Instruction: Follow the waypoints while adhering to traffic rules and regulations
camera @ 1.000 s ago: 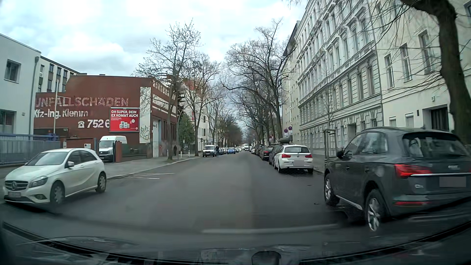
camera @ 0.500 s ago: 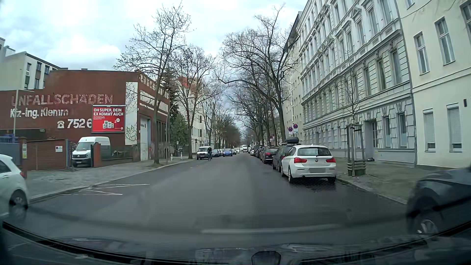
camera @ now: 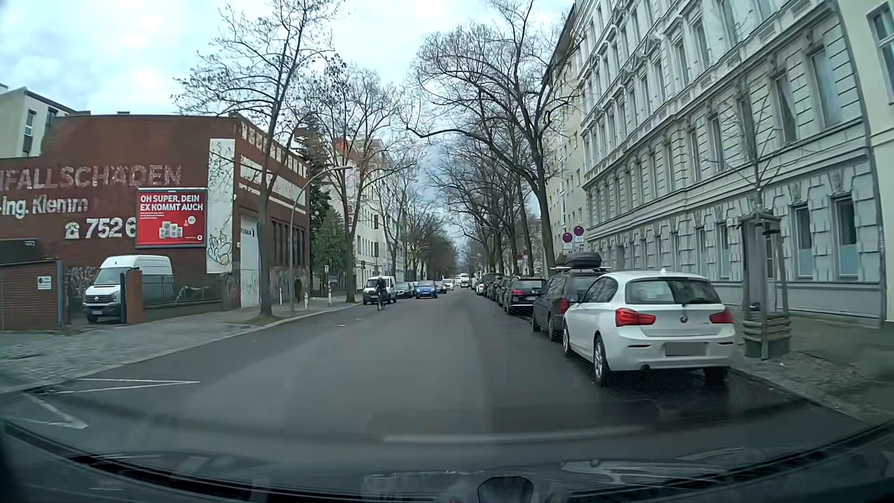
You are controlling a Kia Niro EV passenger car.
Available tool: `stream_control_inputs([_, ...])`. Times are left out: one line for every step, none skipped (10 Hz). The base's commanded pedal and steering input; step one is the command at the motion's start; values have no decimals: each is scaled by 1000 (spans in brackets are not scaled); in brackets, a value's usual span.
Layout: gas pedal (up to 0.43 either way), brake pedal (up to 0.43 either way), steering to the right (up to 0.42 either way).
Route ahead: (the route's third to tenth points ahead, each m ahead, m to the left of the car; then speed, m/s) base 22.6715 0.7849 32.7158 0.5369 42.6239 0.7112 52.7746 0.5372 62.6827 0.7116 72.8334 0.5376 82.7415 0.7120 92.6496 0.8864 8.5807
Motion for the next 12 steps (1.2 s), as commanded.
stream_control_inputs([0, 6, 2])
stream_control_inputs([0, 12, 2])
stream_control_inputs([0, 12, 2])
stream_control_inputs([0, 6, 0])
stream_control_inputs([0, 6, 0])
stream_control_inputs([0, 12, 0])
stream_control_inputs([0, 6, 0])
stream_control_inputs([0, 12, -4])
stream_control_inputs([0, 12, -5])
stream_control_inputs([0, 12, -5])
stream_control_inputs([0, 6, -4])
stream_control_inputs([0, 12, 0])
